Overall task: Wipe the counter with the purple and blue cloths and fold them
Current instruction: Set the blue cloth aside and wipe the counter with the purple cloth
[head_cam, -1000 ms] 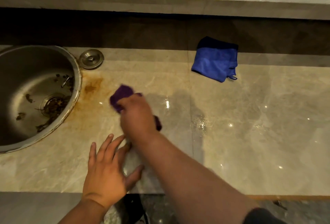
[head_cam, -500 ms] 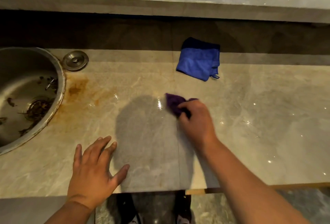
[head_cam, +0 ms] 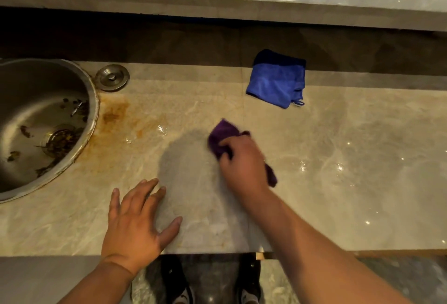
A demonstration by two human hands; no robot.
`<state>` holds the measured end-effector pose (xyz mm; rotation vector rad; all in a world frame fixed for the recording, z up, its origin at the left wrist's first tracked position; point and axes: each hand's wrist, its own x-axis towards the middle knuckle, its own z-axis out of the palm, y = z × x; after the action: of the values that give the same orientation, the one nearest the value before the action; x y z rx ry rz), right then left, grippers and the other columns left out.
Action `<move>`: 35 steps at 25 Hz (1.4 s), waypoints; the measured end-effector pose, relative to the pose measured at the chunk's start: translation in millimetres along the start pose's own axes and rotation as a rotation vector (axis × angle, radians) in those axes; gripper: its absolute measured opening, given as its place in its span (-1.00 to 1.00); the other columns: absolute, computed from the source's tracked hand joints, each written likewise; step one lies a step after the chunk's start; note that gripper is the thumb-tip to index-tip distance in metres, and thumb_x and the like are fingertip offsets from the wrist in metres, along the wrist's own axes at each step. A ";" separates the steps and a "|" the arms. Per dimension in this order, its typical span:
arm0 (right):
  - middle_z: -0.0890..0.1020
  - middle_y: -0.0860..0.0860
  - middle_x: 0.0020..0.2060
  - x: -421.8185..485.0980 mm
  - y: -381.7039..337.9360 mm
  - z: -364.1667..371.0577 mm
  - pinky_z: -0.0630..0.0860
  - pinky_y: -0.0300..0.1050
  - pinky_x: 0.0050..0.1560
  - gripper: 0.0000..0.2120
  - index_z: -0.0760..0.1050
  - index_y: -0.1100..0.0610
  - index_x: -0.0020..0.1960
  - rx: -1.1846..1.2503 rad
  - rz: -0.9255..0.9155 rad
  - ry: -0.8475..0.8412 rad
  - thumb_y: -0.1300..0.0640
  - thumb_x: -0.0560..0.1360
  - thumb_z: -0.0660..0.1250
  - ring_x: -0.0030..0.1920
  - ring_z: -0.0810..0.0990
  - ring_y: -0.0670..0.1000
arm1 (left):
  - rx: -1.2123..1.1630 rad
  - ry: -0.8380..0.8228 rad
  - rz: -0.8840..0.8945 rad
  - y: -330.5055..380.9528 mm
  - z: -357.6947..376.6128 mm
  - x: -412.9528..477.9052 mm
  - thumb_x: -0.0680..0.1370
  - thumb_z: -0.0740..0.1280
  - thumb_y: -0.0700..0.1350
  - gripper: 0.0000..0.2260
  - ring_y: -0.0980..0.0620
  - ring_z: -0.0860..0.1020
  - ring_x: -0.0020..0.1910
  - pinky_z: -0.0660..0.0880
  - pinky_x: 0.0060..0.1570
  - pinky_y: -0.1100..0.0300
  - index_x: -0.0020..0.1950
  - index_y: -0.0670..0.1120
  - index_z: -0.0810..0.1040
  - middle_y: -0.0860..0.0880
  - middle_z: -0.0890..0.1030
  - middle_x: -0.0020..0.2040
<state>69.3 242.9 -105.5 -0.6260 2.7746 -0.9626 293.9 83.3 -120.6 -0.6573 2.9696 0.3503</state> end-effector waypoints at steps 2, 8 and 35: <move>0.67 0.06 -0.05 -36.3 -33.6 15.6 0.56 0.09 0.13 -0.73 0.68 0.04 0.07 0.038 -0.169 -0.172 0.16 0.39 0.41 0.00 0.64 0.14 | -0.002 -0.005 0.005 -0.2 0.3 0.2 0.47 0.24 0.42 -0.30 -0.12 0.38 0.54 0.04 0.59 -0.36 0.44 -0.02 0.54 -0.04 0.47 0.51; 0.64 -0.02 -0.05 -72.0 -14.2 -34.8 0.53 -0.15 0.11 -0.76 0.69 0.01 0.04 0.259 -0.144 -0.330 0.10 0.40 0.39 0.00 0.62 -0.06 | 0.005 -0.016 0.018 -1.5 0.6 -1.2 0.41 0.28 0.49 -0.20 -0.10 0.33 0.57 -0.03 0.61 -0.33 0.47 -0.01 0.51 -0.04 0.44 0.54; 0.65 -0.08 -0.09 -34.8 9.4 -99.6 0.47 -0.36 -0.09 -0.77 0.64 -0.15 -0.13 0.454 0.169 -0.079 0.17 0.33 0.43 -0.16 0.59 -0.14 | -0.127 0.064 0.056 -4.7 0.8 -4.0 0.67 0.14 0.09 -0.55 -0.13 0.35 0.58 0.02 0.59 -0.37 0.48 -0.06 0.53 -0.04 0.46 0.53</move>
<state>71.5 320.2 -33.2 -0.3444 2.3685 -1.4254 299.6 81.0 -121.7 -0.6086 3.0512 0.5362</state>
